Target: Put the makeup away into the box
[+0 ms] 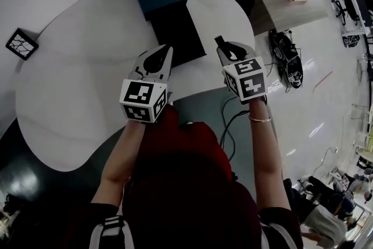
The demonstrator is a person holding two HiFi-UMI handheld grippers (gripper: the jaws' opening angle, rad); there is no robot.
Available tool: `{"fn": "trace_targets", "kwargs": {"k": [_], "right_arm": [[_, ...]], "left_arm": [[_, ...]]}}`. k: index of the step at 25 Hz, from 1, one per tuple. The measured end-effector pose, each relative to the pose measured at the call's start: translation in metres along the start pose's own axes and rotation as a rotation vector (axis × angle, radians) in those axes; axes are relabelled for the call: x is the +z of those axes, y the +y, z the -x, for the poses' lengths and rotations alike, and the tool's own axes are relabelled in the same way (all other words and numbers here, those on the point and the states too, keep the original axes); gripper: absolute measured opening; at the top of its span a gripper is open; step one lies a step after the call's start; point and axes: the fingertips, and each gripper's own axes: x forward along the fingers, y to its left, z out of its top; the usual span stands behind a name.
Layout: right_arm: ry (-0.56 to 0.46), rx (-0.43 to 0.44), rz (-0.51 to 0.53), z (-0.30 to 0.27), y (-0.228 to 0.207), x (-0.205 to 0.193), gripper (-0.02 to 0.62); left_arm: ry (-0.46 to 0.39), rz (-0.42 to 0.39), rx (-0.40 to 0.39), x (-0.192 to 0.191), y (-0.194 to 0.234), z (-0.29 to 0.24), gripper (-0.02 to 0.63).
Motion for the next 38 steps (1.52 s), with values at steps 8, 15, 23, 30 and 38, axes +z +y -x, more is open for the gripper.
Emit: {"fn": "trace_targets", "kwargs": {"k": [8, 15, 23, 30, 38], "right_arm": [[-0.067, 0.071, 0.087, -0.009, 0.040, 0.052, 0.100], [-0.073, 0.099, 0.110, -0.031, 0.065, 0.079, 0.100], [-0.038, 0.066, 0.085, -0.056, 0.077, 0.091, 0.100], [-0.020, 0.048, 0.049, -0.077, 0.080, 0.098, 0.100], [0.014, 0.007, 0.012, -0.098, 0.084, 0.100, 0.100]], "left_arm": [[-0.027, 0.009, 0.049, 0.006, 0.015, 0.015, 0.023], [-0.041, 0.028, 0.082, 0.007, 0.032, 0.025, 0.023], [-0.042, 0.033, 0.087, 0.012, 0.051, 0.026, 0.023], [-0.044, 0.038, 0.091, 0.013, 0.066, 0.021, 0.023], [-0.036, 0.055, 0.072, 0.015, 0.076, 0.006, 0.023]]}}
